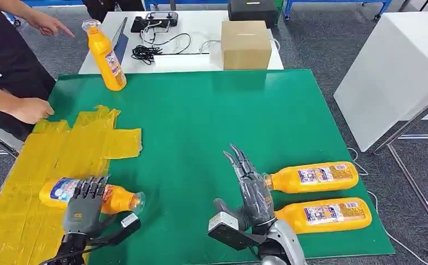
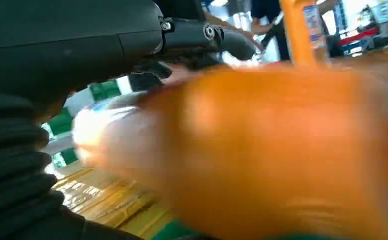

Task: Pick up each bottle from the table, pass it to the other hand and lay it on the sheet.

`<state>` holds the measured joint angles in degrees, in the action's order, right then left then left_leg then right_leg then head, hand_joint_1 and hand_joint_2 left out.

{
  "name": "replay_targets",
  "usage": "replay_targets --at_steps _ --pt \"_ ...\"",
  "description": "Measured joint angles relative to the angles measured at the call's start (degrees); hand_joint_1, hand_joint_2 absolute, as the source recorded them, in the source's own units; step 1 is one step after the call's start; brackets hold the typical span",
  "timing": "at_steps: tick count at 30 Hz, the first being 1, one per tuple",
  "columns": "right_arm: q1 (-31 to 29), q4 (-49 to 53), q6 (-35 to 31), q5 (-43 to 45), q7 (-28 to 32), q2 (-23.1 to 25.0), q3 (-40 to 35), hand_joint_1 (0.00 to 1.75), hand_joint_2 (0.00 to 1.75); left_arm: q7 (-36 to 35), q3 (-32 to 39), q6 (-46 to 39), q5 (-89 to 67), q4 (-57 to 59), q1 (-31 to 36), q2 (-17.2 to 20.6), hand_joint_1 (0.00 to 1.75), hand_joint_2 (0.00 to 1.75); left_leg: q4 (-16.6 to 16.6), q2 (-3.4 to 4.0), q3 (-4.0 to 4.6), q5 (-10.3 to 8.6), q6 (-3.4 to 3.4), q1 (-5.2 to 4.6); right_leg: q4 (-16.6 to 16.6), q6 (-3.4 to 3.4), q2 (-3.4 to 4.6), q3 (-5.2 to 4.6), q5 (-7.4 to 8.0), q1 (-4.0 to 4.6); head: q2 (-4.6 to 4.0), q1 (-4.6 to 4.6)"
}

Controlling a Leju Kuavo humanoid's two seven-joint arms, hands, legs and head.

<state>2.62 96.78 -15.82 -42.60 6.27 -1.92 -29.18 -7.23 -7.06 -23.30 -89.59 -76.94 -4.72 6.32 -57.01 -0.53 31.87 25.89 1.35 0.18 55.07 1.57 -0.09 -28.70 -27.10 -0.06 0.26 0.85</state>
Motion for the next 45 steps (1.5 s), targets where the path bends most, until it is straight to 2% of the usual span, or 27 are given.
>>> replay_targets --at_steps 7,10,11,14,15,17,19,21,24,26,30,39,41,45 --pt "0.0 0.0 -0.2 -0.2 -0.1 0.0 0.2 0.0 0.0 0.0 0.9 -0.8 0.0 1.2 0.3 -0.1 0.0 0.0 0.0 0.01 -0.11 -0.01 -0.01 0.0 0.0 0.0 0.0 0.1 0.0 0.0 0.0 0.0" --pt "0.6 0.2 -1.2 -0.7 0.3 0.0 0.6 0.0 0.0 1.2 2.1 -4.0 3.7 0.8 0.0 -0.9 0.0 0.0 0.0 0.02 -0.11 -0.01 -0.01 -0.01 0.0 0.0 0.01 0.1 0.0 0.0 0.0 0.0" --pt "0.9 0.5 -1.5 -0.8 0.4 0.0 0.8 0.0 1.75 1.6 2.5 -4.6 4.6 0.5 -0.2 -1.4 0.0 0.0 0.0 0.02 -0.1 -0.01 -0.01 -0.01 0.0 0.0 0.01 0.09 0.0 0.0 0.0 0.02" --pt "1.3 0.8 -1.9 -1.0 0.6 0.0 1.0 0.0 1.75 3.0 3.1 -5.3 7.0 -0.1 -0.6 -2.1 0.0 0.0 0.0 0.04 -0.09 -0.01 -0.01 -0.02 0.0 0.0 0.02 0.06 0.0 -0.01 0.0 0.0" --pt "1.6 1.0 -2.3 -1.0 1.2 0.0 1.0 0.0 1.75 5.6 3.5 -7.0 10.5 -0.6 -1.0 -2.4 0.0 0.0 0.0 0.04 -0.08 0.0 -0.01 -0.02 0.0 0.0 0.02 0.05 0.0 -0.01 0.0 0.0" --pt "2.9 1.9 -3.2 -0.1 3.0 -0.2 1.4 0.0 1.75 13.5 4.7 -11.2 24.2 -3.0 -2.2 -3.7 0.0 0.0 0.0 0.02 -0.05 0.0 -0.01 -0.01 0.0 0.01 0.01 0.01 0.0 -0.01 0.0 0.0" --pt "4.9 3.4 -3.8 1.7 5.3 -1.4 1.6 0.0 1.75 25.3 6.4 -11.4 43.0 -7.4 -4.0 -6.0 0.0 0.0 0.0 0.02 -0.01 0.01 0.0 -0.02 0.0 0.01 0.01 -0.02 0.0 -0.01 0.0 0.0" --pt "7.9 5.5 -5.3 2.5 6.9 -3.3 1.9 0.0 1.75 34.1 8.7 -7.4 57.4 -12.2 -5.9 -8.7 0.0 0.0 0.0 0.01 0.06 0.03 0.01 -0.05 0.0 0.01 0.01 -0.07 -0.02 -0.02 0.0 0.0" --pt "12.7 8.8 -9.2 1.6 7.3 -6.7 2.4 0.0 1.75 40.4 11.8 2.6 71.8 -19.0 -9.1 -12.6 0.0 0.0 0.0 0.04 0.16 0.06 0.04 -0.09 0.0 0.01 0.02 -0.18 -0.02 -0.06 0.0 0.0" --pt "15.4 10.9 -11.9 -0.3 7.1 -8.8 2.8 0.0 1.75 42.1 13.4 7.4 77.2 -22.5 -10.8 -14.6 0.0 0.0 0.0 0.04 0.16 0.07 0.04 -0.09 0.0 0.01 0.02 -0.18 -0.02 -0.06 0.0 0.0" --pt "17.9 13.4 -13.1 -1.4 6.5 -11.1 3.4 0.0 1.75 42.8 15.3 9.2 79.0 -26.5 -12.5 -17.3 0.0 0.0 0.0 0.04 0.08 0.08 0.03 -0.08 0.0 0.0 0.02 -0.18 -0.01 -0.03 0.0 0.0" --pt "18.8 15.0 -13.4 -2.2 5.9 -12.5 3.8 0.0 1.75 43.0 16.7 10.9 80.1 -28.8 -13.3 -19.2 0.0 0.0 0.0 0.04 -0.11 0.06 0.02 -0.02 0.0 -0.01 0.02 -0.12 -0.02 0.0 0.0 0.0" --pt "19.5 15.5 -14.2 -3.3 4.6 -13.0 4.2 0.0 1.75 43.0 16.8 11.8 80.5 -29.1 -13.5 -19.5 0.0 0.0 0.0 0.03 -0.09 0.05 0.03 -0.03 0.0 -0.01 0.02 0.0 -0.02 -0.01 0.0 -0.02" --pt "22.0 17.0 -13.5 -6.0 -1.8 -15.5 6.3 0.0 1.75 42.6 17.0 13.0 80.4 -30.1 -14.5 -20.2 0.0 0.0 0.0 0.02 -0.01 0.06 0.04 -0.09 0.0 -0.01 0.01 -0.04 -0.03 -0.05 0.0 0.0"
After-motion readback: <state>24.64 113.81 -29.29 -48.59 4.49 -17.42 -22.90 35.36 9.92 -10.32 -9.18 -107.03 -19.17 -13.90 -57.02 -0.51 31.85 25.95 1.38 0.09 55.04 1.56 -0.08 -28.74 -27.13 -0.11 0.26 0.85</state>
